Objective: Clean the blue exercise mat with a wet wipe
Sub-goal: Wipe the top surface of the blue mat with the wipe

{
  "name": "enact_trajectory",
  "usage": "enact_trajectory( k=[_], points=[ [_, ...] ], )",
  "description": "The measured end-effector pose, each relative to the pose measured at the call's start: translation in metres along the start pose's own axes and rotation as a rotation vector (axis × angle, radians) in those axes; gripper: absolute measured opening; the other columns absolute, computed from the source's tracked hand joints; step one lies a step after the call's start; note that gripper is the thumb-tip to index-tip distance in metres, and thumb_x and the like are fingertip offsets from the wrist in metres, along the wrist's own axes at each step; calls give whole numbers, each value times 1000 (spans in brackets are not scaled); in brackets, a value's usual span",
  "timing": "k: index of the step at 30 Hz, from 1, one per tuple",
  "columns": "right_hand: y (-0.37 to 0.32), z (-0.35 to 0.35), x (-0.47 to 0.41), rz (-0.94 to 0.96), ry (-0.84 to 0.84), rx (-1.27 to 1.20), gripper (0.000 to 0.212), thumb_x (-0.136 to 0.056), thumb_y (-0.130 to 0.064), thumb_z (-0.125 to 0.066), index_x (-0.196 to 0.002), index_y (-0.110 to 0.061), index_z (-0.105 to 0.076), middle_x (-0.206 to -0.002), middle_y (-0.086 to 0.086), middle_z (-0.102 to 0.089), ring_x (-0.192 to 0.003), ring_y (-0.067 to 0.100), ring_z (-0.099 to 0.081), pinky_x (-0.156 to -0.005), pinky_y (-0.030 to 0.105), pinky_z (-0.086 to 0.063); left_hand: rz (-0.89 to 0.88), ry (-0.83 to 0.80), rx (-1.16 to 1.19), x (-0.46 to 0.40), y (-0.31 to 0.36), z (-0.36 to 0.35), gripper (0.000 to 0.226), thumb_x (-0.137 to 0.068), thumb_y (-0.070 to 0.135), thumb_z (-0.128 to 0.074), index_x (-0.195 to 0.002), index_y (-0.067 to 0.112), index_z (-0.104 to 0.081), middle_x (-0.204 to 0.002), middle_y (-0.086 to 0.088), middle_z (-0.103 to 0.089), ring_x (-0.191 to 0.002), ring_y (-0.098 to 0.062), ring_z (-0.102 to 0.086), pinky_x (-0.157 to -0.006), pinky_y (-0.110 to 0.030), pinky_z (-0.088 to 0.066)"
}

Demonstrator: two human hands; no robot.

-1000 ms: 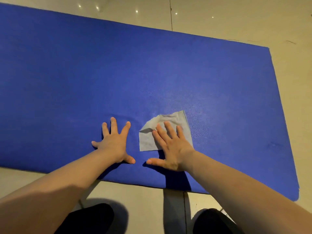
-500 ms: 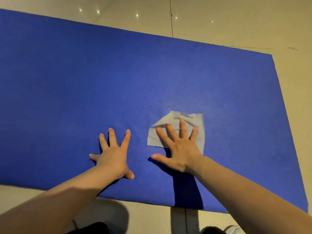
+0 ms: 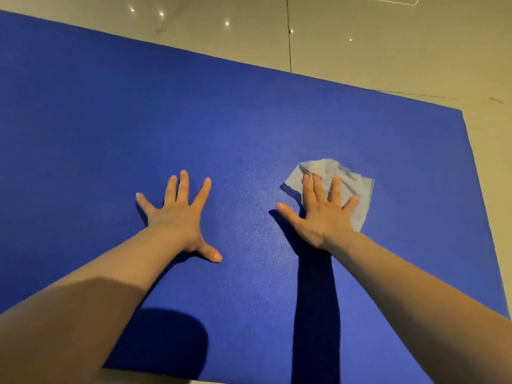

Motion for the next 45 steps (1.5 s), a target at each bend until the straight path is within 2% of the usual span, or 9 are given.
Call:
enact_trajectory(
  k=[7, 11, 15, 19, 27, 32, 37, 41, 45],
  points=[
    [-100, -27, 17, 562, -33, 100, 99, -68, -78, 15, -155, -32, 8, -163, -11, 11, -143, 20, 33, -107, 61, 25, 9, -145, -14, -12, 0, 2, 156, -43, 82, -74, -115, 38, 58, -129, -10, 64, -131, -32, 48, -105, -75, 0],
    [-41, 6, -33, 390, 33, 75, 96, -73, -85, 11, -155, -34, 8, -163, -12, 13, -143, 8, 28, -113, 54, 22, 15, -197, 4, -15, 0, 3, 159, -42, 79, -78, -112, 38, 59, -119, -8, 70, -126, -31, 52, -106, -75, 2],
    [12, 33, -71, 141, 23, 54, 88, -79, -81, 0, -154, -35, 10, -162, -12, 15, -147, 14, 22, -115, 55, 17, -14, -204, 18, -17, -1, 0, 160, -39, 79, -77, -114, 39, 58, -114, -8, 72, -123, -32, 55, -103, -76, 5],
    [-4, 36, -77, -27, 45, -41, 95, -79, -82, -5, -154, -27, 14, -161, -6, 21, -146, 21, 28, -110, 58, 22, -23, -212, 29, -16, 0, 1, 161, -38, 79, -78, -113, 38, 59, -113, -9, 72, -121, -32, 56, -101, -77, 6],
    [-92, 8, -57, 393, 36, 100, 101, -69, -85, 8, -154, -30, 13, -162, -9, 17, -144, 22, 32, -108, 60, 26, -39, -173, 61, -15, 0, 3, 160, -37, 80, -77, -116, 41, 57, -117, -5, 71, -122, -29, 56, -102, -76, 10],
    [-8, 55, -115, 34, 65, -21, 82, -87, -78, -11, -155, -36, 9, -162, -11, 17, -148, 18, 21, -114, 57, 16, -21, -181, 41, -14, 2, 3, 158, -38, 82, -75, -110, 41, 60, -117, -6, 70, -125, -29, 54, -104, -75, 9],
    [18, 72, -133, -172, 69, -132, 90, -84, -82, -12, -155, -31, 11, -162, -8, 18, -148, 23, 21, -114, 61, 14, -1, -212, 30, -16, 3, 3, 158, -41, 80, -76, -107, 39, 61, -114, -9, 71, -124, -31, 54, -104, -75, 8],
    [-29, 64, -130, -42, 63, -98, 91, -84, -83, -15, -155, -33, 12, -162, -6, 21, -146, 32, 26, -109, 65, 17, 6, -225, 16, -16, 4, 6, 158, -42, 80, -76, -106, 37, 62, -113, -10, 72, -124, -32, 54, -103, -76, 7],
    [-43, 53, -111, 220, 108, -23, 70, -96, -68, -16, -156, -35, -4, -164, -8, 6, -149, 24, 18, -114, 58, 16, 19, -240, 5, -15, 5, 7, 158, -43, 79, -77, -108, 36, 61, -113, -11, 71, -123, -33, 54, -103, -76, 7]
  ],
)
Point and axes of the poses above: each hand's wrist, its own x-axis away from the middle knuckle, its own z-axis out of the back of the hand, y = z × x, the point moved 4 cm from there along -x, towards the middle knuckle
